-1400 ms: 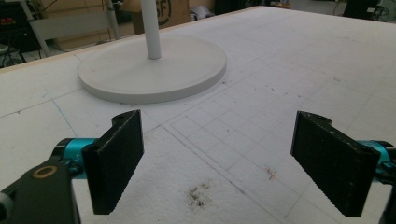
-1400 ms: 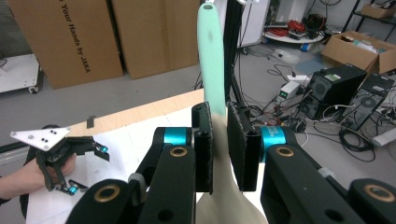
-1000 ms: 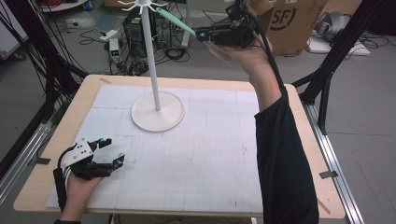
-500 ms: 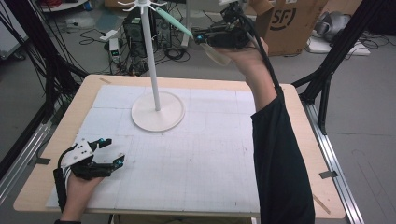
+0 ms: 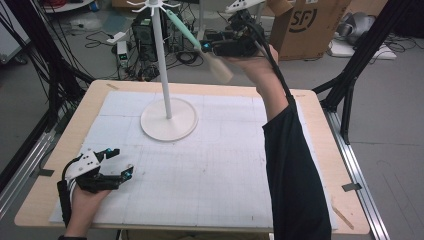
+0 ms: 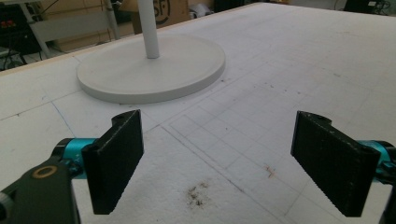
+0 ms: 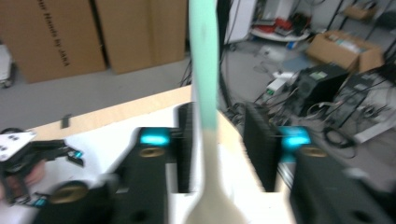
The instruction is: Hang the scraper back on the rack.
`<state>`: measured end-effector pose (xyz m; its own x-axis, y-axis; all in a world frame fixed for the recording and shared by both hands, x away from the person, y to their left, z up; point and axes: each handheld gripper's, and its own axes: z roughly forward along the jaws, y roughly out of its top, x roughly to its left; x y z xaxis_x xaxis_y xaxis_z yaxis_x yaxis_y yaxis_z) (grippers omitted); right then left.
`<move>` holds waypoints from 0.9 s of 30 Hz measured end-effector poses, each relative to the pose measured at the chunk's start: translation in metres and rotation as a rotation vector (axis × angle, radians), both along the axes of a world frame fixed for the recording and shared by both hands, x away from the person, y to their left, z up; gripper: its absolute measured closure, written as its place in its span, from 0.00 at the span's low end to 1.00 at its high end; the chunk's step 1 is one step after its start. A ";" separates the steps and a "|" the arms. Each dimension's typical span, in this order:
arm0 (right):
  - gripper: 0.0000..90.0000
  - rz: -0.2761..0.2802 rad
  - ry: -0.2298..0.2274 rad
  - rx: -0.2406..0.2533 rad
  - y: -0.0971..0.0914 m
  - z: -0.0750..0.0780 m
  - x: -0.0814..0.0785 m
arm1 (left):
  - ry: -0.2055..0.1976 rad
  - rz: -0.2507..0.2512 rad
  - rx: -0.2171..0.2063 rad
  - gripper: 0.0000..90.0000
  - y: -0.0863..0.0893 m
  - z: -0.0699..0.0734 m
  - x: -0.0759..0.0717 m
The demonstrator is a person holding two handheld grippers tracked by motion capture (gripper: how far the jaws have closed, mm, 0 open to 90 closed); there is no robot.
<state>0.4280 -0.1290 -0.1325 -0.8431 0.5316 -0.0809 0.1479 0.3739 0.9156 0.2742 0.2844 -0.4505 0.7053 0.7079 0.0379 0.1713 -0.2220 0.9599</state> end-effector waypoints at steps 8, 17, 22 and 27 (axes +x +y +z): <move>0.49 -0.053 -0.009 0.048 -0.035 -0.043 -0.011 | 0.005 -0.003 0.001 0.19 0.000 0.000 0.000; 0.41 -0.036 0.009 0.133 -0.095 -0.120 -0.052 | 0.007 0.002 0.007 0.19 0.000 0.000 0.000; 0.38 -0.053 0.030 0.139 -0.130 -0.171 -0.079 | 0.007 0.007 0.004 0.19 0.000 0.000 0.000; 0.38 -0.134 0.049 0.111 -0.158 -0.219 -0.101 | 0.012 0.010 -0.012 0.19 0.001 0.000 0.001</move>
<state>0.3267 -0.2874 -0.3520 -0.7658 0.6426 0.0239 0.2349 0.2450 0.9406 0.2751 0.2854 -0.4505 0.6984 0.7154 0.0212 0.1851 -0.2091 0.9602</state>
